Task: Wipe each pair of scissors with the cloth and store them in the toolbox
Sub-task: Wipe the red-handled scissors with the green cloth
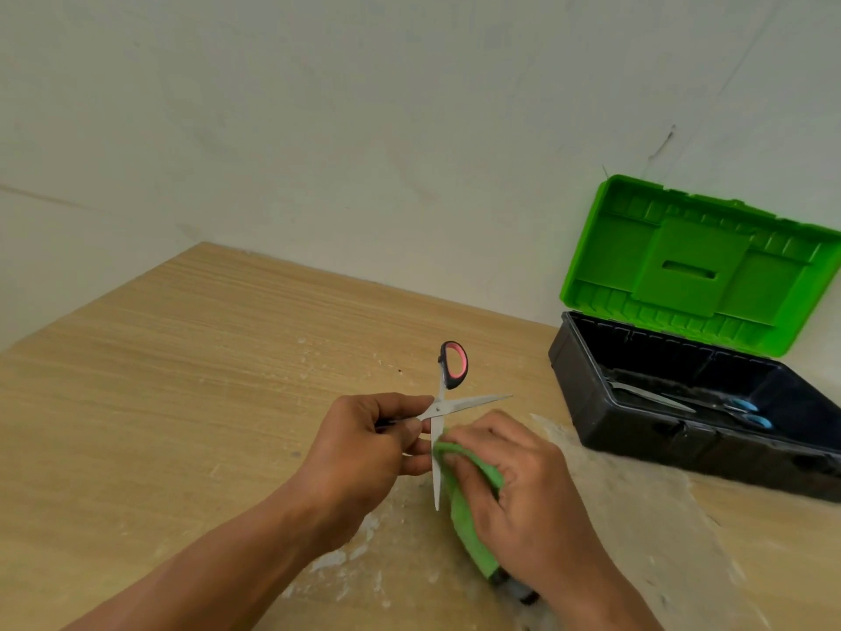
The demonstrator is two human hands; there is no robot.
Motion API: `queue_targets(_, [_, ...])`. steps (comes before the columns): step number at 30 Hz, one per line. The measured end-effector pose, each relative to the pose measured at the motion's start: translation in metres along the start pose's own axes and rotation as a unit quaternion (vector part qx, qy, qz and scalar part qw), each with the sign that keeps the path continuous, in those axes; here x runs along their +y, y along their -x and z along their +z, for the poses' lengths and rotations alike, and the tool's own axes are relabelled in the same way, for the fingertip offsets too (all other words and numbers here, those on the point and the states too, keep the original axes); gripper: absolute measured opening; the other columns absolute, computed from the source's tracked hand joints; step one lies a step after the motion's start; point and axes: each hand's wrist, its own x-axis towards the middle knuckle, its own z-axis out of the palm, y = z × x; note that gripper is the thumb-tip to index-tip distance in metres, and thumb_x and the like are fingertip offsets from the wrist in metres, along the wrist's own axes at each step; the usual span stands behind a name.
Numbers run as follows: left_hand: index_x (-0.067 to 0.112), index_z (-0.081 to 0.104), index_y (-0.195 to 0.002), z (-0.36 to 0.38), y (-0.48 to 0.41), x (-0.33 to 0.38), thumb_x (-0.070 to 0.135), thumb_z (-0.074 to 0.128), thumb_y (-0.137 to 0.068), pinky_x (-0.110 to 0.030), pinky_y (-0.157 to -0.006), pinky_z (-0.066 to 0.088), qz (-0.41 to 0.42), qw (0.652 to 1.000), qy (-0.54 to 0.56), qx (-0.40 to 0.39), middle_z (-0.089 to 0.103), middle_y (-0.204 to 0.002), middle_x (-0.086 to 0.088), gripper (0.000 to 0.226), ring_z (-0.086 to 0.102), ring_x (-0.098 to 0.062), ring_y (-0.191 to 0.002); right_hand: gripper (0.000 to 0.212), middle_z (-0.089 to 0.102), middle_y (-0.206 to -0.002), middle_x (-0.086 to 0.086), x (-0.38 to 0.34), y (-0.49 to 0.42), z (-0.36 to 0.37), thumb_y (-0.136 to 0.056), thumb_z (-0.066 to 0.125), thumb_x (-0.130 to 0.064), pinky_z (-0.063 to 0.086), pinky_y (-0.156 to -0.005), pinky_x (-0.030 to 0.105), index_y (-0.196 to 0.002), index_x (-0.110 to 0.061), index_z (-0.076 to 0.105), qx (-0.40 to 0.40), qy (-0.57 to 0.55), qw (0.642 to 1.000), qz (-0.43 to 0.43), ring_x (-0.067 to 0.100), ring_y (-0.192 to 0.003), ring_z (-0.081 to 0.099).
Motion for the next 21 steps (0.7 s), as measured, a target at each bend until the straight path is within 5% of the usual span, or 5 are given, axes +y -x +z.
queue_targets(5, [0.009, 0.073, -0.110, 0.003, 0.005, -0.001, -0.005, 0.054, -0.095, -0.027, -0.068, 0.061, 0.000, 1.000, -0.019, -0.003, 0.075, -0.096, -0.013, 0.028, 0.069, -0.017, -0.075, 0.022, 0.061, -0.091, -0.018, 0.000, 0.003, -0.006, -0.095, 0.061, -0.037, 0.051, -0.064, 0.027, -0.108, -0.029, 0.078, -0.056, -0.017, 0.998, -0.012, 0.004, -0.081, 0.061])
queue_targets(9, [0.013, 0.072, -0.113, 0.008, 0.008, -0.002, -0.003, 0.055, -0.096, -0.025, -0.069, 0.061, 0.003, 0.999, -0.044, -0.008, 0.074, -0.095, -0.015, 0.029, 0.069, -0.015, -0.074, 0.018, 0.063, -0.096, -0.013, 0.003, -0.001, 0.001, -0.096, 0.065, -0.025, 0.054, -0.071, 0.023, -0.110, -0.022, 0.077, 0.051, 0.028, 0.998, 0.013, 0.002, -0.087, 0.062])
queue_targets(13, [0.015, 0.072, -0.113, 0.008, 0.012, -0.001, -0.001, 0.055, -0.096, -0.027, -0.071, 0.062, 0.009, 0.998, -0.062, -0.007, 0.075, -0.093, -0.009, 0.029, 0.071, -0.019, -0.080, 0.025, 0.061, -0.097, -0.013, -0.001, 0.003, 0.001, -0.098, 0.058, -0.030, 0.053, -0.069, 0.025, -0.115, -0.022, 0.075, -0.001, 0.058, 0.998, -0.009, 0.003, -0.086, 0.059])
queue_targets(21, [0.018, 0.067, -0.116, 0.011, 0.010, 0.005, -0.006, 0.053, -0.096, -0.027, -0.076, 0.062, 0.020, 1.000, 0.009, 0.012, 0.077, -0.097, -0.009, 0.035, 0.076, -0.018, -0.084, 0.027, 0.063, -0.100, -0.015, 0.005, 0.001, -0.015, -0.096, 0.056, -0.036, 0.055, -0.074, 0.021, -0.114, -0.025, 0.072, 0.052, 0.062, 0.995, 0.050, 0.000, -0.089, 0.061])
